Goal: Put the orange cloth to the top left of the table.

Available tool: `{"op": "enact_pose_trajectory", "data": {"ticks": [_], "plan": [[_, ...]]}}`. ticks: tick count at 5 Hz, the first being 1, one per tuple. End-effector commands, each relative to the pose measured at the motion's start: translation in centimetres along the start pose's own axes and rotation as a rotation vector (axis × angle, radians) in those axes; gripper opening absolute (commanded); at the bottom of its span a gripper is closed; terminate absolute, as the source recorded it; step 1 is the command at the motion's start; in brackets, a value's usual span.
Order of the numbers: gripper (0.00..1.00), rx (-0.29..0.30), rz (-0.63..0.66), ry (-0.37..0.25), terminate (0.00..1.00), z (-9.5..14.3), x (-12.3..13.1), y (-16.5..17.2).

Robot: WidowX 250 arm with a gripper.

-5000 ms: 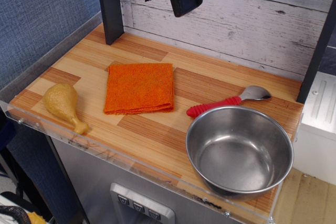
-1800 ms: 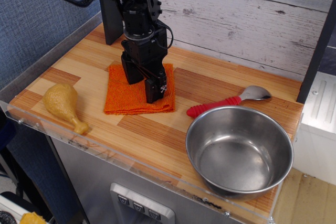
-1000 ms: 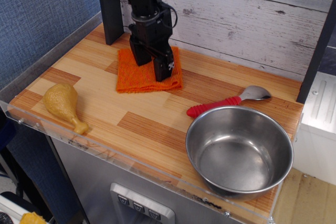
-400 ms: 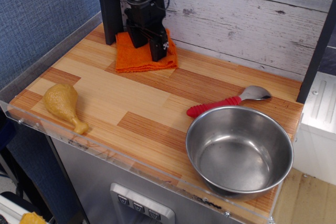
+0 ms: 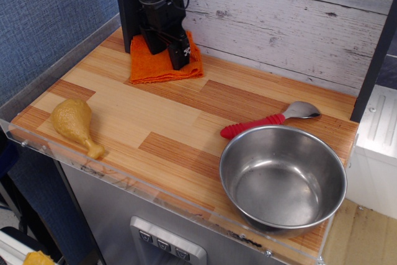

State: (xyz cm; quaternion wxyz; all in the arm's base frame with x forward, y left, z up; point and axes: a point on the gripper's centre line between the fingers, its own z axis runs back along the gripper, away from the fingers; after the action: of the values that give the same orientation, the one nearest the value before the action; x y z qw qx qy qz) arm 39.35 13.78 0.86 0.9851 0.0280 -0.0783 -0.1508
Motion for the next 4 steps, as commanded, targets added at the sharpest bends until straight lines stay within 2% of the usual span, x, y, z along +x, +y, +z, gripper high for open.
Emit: {"op": "enact_pose_trajectory", "data": {"ticks": [1, 3, 4], "plan": [[1.00, 0.002, 0.014, -0.017, 0.00, 2.1, -0.9, 1.6], [1.00, -0.010, -0.002, -0.032, 0.00, 3.3, 0.1, 1.1], [1.00, -0.057, -0.006, -0.033, 0.00, 3.9, 0.3, 0.9]]}}
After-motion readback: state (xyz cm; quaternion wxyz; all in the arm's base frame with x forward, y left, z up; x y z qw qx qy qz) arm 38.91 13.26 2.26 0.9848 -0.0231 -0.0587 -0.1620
